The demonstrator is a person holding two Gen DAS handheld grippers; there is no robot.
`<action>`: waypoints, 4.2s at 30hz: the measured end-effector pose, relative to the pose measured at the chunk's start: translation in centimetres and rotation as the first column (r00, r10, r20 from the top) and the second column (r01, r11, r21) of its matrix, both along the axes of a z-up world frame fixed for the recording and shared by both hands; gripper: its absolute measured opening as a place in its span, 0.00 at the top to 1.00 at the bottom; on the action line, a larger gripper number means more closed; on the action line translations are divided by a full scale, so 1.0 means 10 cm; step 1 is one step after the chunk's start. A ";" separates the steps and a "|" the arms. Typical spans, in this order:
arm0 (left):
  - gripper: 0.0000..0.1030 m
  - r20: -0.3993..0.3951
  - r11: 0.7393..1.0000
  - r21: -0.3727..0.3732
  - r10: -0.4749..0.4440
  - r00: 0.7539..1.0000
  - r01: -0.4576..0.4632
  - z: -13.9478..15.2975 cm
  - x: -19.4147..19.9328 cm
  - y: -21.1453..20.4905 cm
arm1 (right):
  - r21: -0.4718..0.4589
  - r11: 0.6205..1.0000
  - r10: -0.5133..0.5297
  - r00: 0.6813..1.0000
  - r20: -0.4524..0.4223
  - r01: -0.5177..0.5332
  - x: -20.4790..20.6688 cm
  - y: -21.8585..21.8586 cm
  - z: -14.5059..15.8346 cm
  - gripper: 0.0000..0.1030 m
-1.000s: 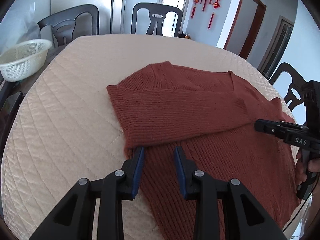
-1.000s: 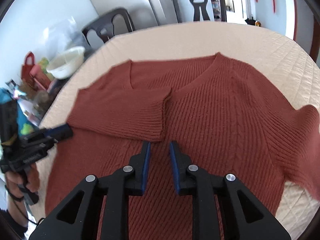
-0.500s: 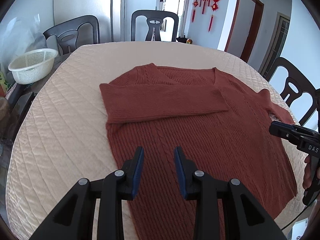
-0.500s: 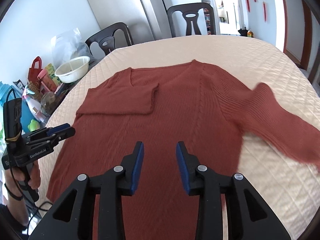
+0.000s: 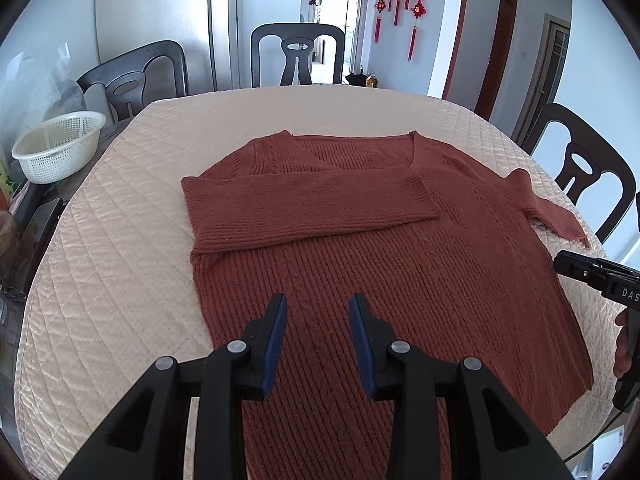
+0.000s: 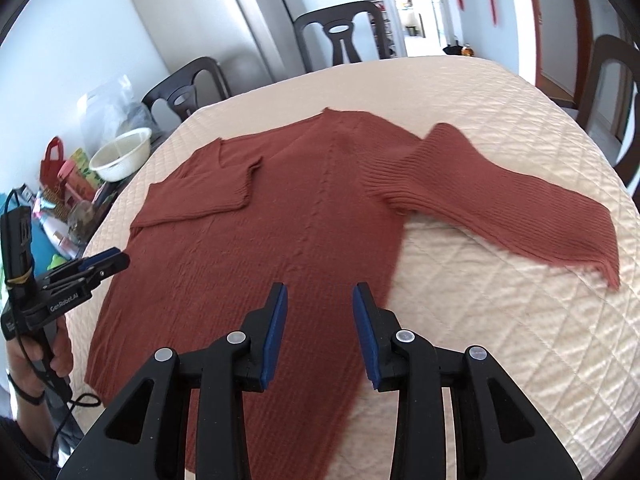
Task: Fold small clothes
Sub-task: 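Grasp the cuff of the other sleeve with the right gripper, then fold the held sleeve across the sweater body and open the right gripper, then move both grippers to the sweater hem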
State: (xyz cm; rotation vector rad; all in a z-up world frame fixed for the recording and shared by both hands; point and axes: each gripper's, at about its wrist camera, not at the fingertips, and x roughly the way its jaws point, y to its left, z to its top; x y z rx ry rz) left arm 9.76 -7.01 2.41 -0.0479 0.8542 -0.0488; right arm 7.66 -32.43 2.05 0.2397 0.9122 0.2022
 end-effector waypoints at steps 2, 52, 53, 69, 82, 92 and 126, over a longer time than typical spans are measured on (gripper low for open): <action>0.66 0.001 1.000 0.003 -0.003 1.000 0.003 0.00 0.02 -0.01 | -0.004 1.000 -0.022 1.000 0.001 0.022 -0.01 -0.07 0.01 0.66; 0.50 -0.014 0.999 -0.040 -0.010 1.000 0.009 -0.26 0.18 0.10 | 0.309 0.946 0.085 0.995 0.059 -0.099 1.30 0.53 0.28 0.94; 0.50 -0.014 0.999 -0.043 -0.010 1.000 0.009 -0.26 0.18 0.10 | 0.303 0.945 0.119 0.992 0.037 -0.124 1.34 0.62 0.19 0.89; 0.50 -0.011 0.973 -0.184 -0.146 0.989 0.141 0.02 0.94 -0.24 | 0.268 0.963 -0.011 1.000 0.028 0.003 0.69 0.01 -0.01 0.81; 0.87 -0.038 0.974 -0.160 -0.168 0.985 0.160 -0.21 1.13 -0.40 | 0.276 0.952 -0.129 0.991 -0.026 0.131 0.76 -0.39 -0.20 0.95; 0.87 0.024 0.977 -0.157 -0.143 0.989 0.145 0.06 1.17 -0.41 | 0.239 0.966 -0.109 0.994 0.022 0.101 1.06 -0.43 -0.05 0.95; 0.79 0.028 0.987 -0.136 0.087 0.996 -0.082 -0.06 0.54 0.67 | -0.017 1.000 -0.019 0.998 0.061 0.020 0.70 -0.08 0.02 0.87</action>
